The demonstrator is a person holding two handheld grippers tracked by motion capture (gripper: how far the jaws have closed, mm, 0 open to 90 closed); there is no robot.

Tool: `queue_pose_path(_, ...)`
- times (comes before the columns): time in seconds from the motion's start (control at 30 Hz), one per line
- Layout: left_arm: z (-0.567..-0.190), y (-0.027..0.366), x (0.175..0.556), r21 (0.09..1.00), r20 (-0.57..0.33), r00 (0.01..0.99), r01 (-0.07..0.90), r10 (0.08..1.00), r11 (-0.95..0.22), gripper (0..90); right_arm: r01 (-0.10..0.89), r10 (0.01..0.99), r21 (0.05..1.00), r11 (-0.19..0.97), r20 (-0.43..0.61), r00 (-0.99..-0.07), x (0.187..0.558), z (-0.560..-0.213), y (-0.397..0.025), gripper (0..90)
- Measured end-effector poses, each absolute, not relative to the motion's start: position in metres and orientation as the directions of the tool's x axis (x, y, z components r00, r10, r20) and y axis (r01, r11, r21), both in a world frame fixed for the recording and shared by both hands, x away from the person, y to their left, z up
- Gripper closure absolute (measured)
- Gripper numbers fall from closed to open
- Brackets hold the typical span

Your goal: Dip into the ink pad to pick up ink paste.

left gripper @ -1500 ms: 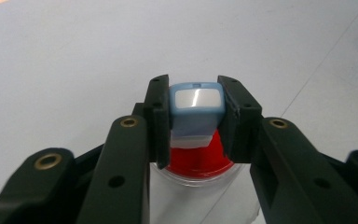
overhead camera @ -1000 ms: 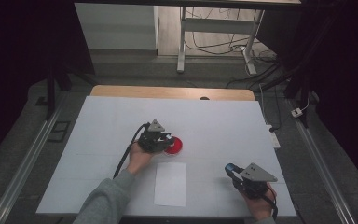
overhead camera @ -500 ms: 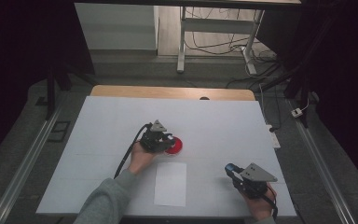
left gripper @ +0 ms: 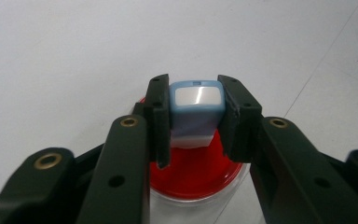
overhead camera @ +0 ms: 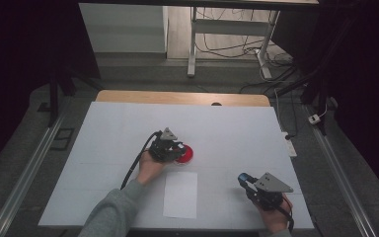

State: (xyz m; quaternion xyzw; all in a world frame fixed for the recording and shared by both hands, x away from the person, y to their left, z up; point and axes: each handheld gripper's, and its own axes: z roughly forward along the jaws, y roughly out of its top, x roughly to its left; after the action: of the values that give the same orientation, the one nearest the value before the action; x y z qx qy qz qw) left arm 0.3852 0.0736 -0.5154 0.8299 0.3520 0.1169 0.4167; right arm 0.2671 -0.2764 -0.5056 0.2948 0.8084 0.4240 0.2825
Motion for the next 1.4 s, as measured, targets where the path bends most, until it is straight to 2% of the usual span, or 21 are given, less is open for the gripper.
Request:
queue_pose_path(0.8, -0.512, 0.078, 0.383, 0.787, -0.096, 0.731, 0.471, 0.675, -0.398, 67.1, 0.231, 0.716, 0.856, 0.462, -0.207, -0.666, 0.266, -0.505, -0.276, 73.9)
queue_pose_path(1.4, -0.491, 0.091, 0.376, 0.826, -0.146, 0.740, 0.456, 0.657, -0.330, 67.1, 0.234, 0.716, 0.853, 0.466, -0.208, -0.666, 0.267, -0.505, -0.276, 73.9)
